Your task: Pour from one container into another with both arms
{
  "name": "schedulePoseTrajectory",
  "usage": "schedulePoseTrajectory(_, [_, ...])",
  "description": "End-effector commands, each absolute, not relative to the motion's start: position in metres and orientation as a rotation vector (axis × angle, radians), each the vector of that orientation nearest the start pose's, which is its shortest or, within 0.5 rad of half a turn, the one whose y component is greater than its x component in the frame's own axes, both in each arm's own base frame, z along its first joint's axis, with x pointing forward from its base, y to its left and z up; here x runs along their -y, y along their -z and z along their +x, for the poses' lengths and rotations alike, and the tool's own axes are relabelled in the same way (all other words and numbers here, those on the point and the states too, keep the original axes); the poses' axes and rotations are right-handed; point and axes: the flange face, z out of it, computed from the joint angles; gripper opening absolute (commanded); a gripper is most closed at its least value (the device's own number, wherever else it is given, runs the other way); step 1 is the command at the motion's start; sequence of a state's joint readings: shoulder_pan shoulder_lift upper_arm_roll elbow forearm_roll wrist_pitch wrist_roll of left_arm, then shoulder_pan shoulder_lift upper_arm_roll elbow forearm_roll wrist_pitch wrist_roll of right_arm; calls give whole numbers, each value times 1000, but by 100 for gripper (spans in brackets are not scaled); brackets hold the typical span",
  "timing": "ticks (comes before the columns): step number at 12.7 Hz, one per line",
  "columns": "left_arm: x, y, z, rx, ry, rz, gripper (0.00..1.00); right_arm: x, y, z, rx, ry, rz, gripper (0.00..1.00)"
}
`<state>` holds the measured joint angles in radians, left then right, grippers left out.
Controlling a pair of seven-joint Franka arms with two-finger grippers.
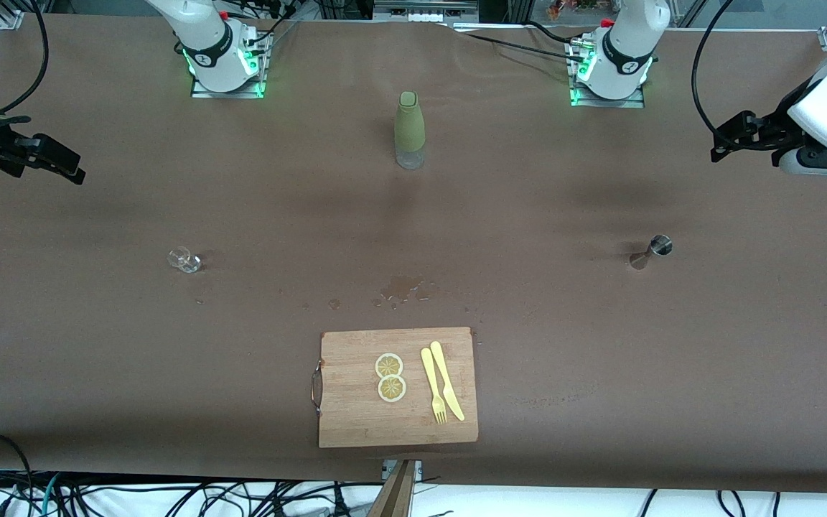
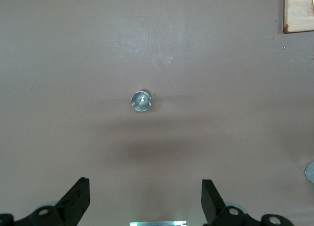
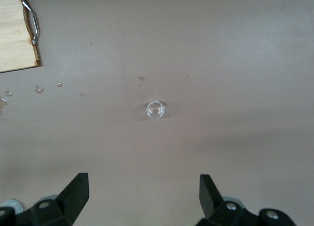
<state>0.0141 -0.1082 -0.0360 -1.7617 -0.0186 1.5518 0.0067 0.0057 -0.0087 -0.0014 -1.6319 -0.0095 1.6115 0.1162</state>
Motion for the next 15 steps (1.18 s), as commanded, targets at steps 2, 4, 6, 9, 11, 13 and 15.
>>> schedulePoseTrajectory(2, [14,-597,505,-13,-171,-3163,100,-3,-605,554,-195,-2,-3142,100])
schedulePoseTrajectory(4, [13,-599,507,-1,-161,-3164,100,-3,-605,554,-193,-2,-3142,100])
schedulePoseTrajectory(6, [11,-598,507,8,-163,-3164,100,-3,-606,553,-192,1,-3143,100])
schedulePoseTrajectory(9, [-2,-596,510,-19,-167,-3214,100,-3,-606,553,-190,1,-3143,100])
schedulePoseTrajectory(11, [-16,-596,510,-91,-156,-3218,100,-3,-605,554,-190,1,-3143,100])
schedulePoseTrajectory(13, [-27,-596,510,-202,-141,-3242,100,-3,-606,553,-192,3,-3143,100])
schedulePoseTrajectory(15, [-36,-596,510,-323,-119,-3261,100,-3,-606,553,-190,3,-3143,100])
